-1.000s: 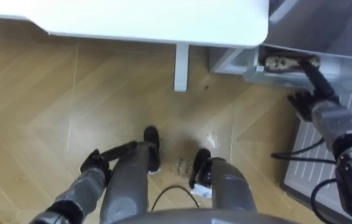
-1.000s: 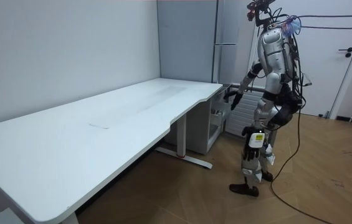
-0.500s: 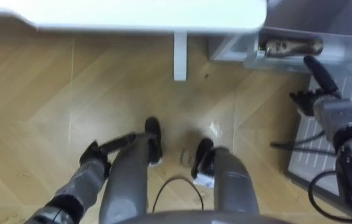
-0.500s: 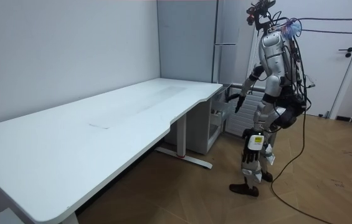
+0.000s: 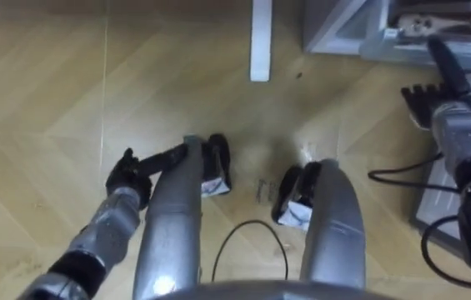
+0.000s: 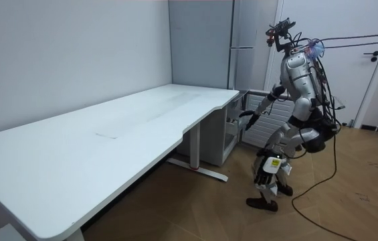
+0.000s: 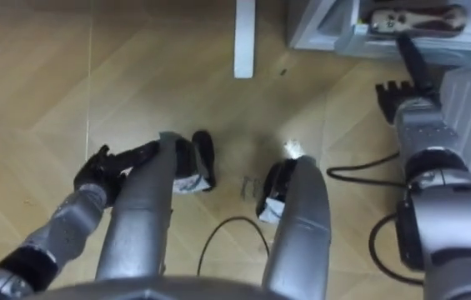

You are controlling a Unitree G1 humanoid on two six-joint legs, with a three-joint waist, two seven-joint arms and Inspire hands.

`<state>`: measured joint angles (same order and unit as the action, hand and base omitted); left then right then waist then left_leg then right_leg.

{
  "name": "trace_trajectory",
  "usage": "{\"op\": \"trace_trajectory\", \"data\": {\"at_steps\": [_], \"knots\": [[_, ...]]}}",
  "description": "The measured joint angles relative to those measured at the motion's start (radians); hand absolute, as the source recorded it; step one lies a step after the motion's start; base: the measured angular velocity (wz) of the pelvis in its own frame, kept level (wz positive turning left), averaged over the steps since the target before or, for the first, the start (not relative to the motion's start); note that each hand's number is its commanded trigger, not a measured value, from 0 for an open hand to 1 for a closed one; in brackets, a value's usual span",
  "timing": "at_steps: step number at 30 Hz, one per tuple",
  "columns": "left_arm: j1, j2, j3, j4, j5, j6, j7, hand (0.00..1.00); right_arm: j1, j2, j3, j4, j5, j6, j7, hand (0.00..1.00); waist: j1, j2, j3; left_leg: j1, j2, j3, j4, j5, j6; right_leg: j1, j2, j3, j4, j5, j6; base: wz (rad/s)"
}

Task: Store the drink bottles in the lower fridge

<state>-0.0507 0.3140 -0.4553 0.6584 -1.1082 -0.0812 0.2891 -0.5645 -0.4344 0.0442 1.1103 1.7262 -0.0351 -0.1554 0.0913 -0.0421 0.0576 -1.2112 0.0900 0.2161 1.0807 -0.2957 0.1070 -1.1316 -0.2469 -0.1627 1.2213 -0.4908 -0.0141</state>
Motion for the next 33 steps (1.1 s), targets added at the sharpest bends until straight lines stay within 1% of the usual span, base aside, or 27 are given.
{"op": "trace_trajectory", "data": {"at_steps": [2, 4, 6, 8, 11, 16, 18, 20, 21, 22, 24, 25, 27, 29, 30, 31, 33], "knots": [[0.005, 0.019, -0.007, -0.023, 0.0, 0.001, -0.01, 0.0, -0.007, -0.005, 0.0, -0.036, 0.006, -0.008, 0.027, 0.0, -0.004, 0.0, 0.0, -0.03, -0.004, 0.001, 0.017, -0.001, 0.001, -0.032, -0.018, 0.001, 0.033, -0.011, -0.005, 0.17], [0.004, 0.029, -0.01, -0.032, 0.0, 0.001, -0.02, 0.0, -0.003, -0.005, 0.0, -0.048, 0.013, -0.015, 0.036, 0.0, -0.007, 0.0, 0.0, -0.042, -0.016, -0.002, 0.028, -0.002, 0.001, -0.041, -0.031, -0.001, 0.052, -0.022, -0.007, 0.19], [0.004, 0.037, -0.011, -0.032, 0.002, 0.001, -0.033, 0.0, 0.003, -0.005, 0.001, -0.052, 0.014, -0.015, 0.044, 0.0, -0.011, 0.0, 0.0, -0.046, -0.016, -0.004, 0.036, -0.003, 0.001, -0.046, -0.034, -0.002, 0.061, -0.027, -0.008, 0.08], [0.002, 0.059, -0.009, -0.044, 0.0, 0.001, -0.044, 0.0, 0.002, -0.004, 0.001, -0.069, 0.014, -0.014, 0.045, 0.0, -0.02, 0.0, -0.0003, -0.06, -0.016, -0.004, 0.042, -0.003, 0.002, -0.06, -0.042, 0.0, 0.071, -0.028, -0.008, 0.0], [-0.002, 0.081, -0.003, -0.046, 0.002, 0.001, -0.063, 0.0, -0.005, -0.005, 0.003, -0.076, 0.014, -0.012, 0.048, 0.0, -0.026, 0.001, -0.0007, -0.073, -0.016, -0.005, 0.053, -0.002, 0.002, -0.076, -0.041, 0.004, 0.085, -0.028, -0.009, 0.0], [0.007, 0.083, 0.021, -0.029, 0.012, -0.006, -0.083, 0.0, -0.015, -0.015, 0.012, -0.079, 0.015, -0.014, 0.033, 0.0, -0.016, 0.001, -0.0007, -0.073, -0.016, -0.001, 0.047, 0.0, 0.0, -0.081, -0.049, 0.002, 0.083, -0.03, -0.004, -0.04], [0.044, 0.084, 0.038, -0.062, 0.012, -0.007, -0.083, 0.0, -0.015, -0.018, 0.011, -0.121, 0.016, -0.012, -0.007, 0.0, -0.019, 0.001, -0.0009, -0.073, -0.016, 0.0, 0.04, 0.003, -0.003, -0.083, -0.049, 0.003, 0.077, -0.028, -0.002, -0.03], [0.092, 0.083, 0.049, -0.093, 0.018, -0.008, -0.086, 0.0, -0.022, -0.021, 0.012, -0.134, 0.016, -0.005, -0.044, 0.0, -0.025, 0.0, -0.0009, -0.059, -0.022, 0.0, 0.019, 0.014, -0.004, -0.07, -0.065, -0.008, 0.065, -0.022, 0.0, 0.08], [0.102, 0.083, 0.051, -0.094, 0.027, -0.008, -0.087, 0.0, -0.024, -0.021, 0.011, -0.134, 0.014, -0.005, -0.046, 0.0, -0.027, -0.001, -0.0006, -0.056, -0.027, -0.001, 0.012, 0.017, -0.006, -0.068, -0.067, -0.009, 0.063, -0.022, -0.002, 0.2], [0.123, 0.083, 0.057, -0.103, 0.049, -0.008, -0.092, 0.0, -0.034, -0.025, 0.011, -0.134, 0.014, -0.005, -0.049, 0.0, -0.031, -0.001, -0.0004, -0.052, -0.034, 0.0, -0.003, 0.025, -0.008, -0.067, -0.07, -0.01, 0.059, -0.021, -0.006, 0.15], [0.156, 0.083, 0.082, -0.116, 0.059, -0.012, -0.103, 0.0, -0.068, -0.026, 0.011, -0.134, 0.013, -0.001, -0.064, 0.0, -0.032, -0.003, 0.0, -0.048, -0.033, -0.001, -0.019, 0.037, -0.01, -0.065, -0.067, -0.015, 0.046, -0.012, -0.022, 0.05], [0.175, 0.083, 0.105, -0.117, 0.06, -0.012, -0.104, 0.0, -0.098, -0.028, 0.011, -0.135, 0.013, 0.009, -0.087, 0.0, -0.034, -0.006, 0.0014, -0.038, -0.034, -0.002, -0.034, 0.043, -0.015, -0.055, -0.067, -0.021, 0.034, -0.008, -0.029, 0.0], [0.195, 0.083, 0.129, -0.116, 0.06, -0.015, -0.104, 0.0, -0.136, -0.035, 0.011, -0.135, 0.013, 0.014, -0.097, 0.0, -0.034, -0.009, 0.003, -0.016, -0.034, -0.01, -0.059, 0.055, -0.023, -0.028, -0.068, -0.04, 0.013, -0.006, -0.036, 0.1], [0.228, 0.085, 0.141, -0.109, 0.061, -0.036, -0.105, 0.0, -0.164, -0.04, 0.016, -0.136, 0.012, 0.013, -0.095, 0.0, -0.033, -0.02, 0.0035, 0.014, -0.036, -0.027, -0.08, 0.063, -0.036, 0.015, -0.074, -0.073, -0.009, -0.01, -0.047, 0.11], [0.24, 0.086, 0.141, -0.11, 0.06, -0.039, -0.105, 0.0, -0.162, -0.04, 0.029, -0.136, -0.002, 0.016, -0.094, 0.0, -0.035, -0.024, 0.0033, 0.022, -0.034, -0.03, -0.082, 0.062, -0.04, 0.027, -0.075, -0.085, -0.014, -0.011, -0.05, 0.0], [0.255, 0.088, 0.139, -0.111, 0.059, -0.039, -0.106, 0.0, -0.162, -0.042, 0.056, -0.137, -0.015, 0.021, -0.092, 0.0, -0.034, -0.034, 0.0033, 0.037, -0.032, -0.034, -0.085, 0.061, -0.047, 0.043, -0.076, -0.093, -0.019, -0.013, -0.056, 0.0], [0.263, 0.088, 0.134, -0.111, 0.057, -0.036, -0.11, 0.0, -0.162, -0.042, 0.067, -0.141, -0.03, 0.033, -0.093, 0.0, -0.032, -0.045, 0.0035, 0.047, -0.032, -0.039, -0.092, 0.064, -0.053, 0.058, -0.077, -0.103, -0.023, -0.015, -0.06, 0.04]]}}
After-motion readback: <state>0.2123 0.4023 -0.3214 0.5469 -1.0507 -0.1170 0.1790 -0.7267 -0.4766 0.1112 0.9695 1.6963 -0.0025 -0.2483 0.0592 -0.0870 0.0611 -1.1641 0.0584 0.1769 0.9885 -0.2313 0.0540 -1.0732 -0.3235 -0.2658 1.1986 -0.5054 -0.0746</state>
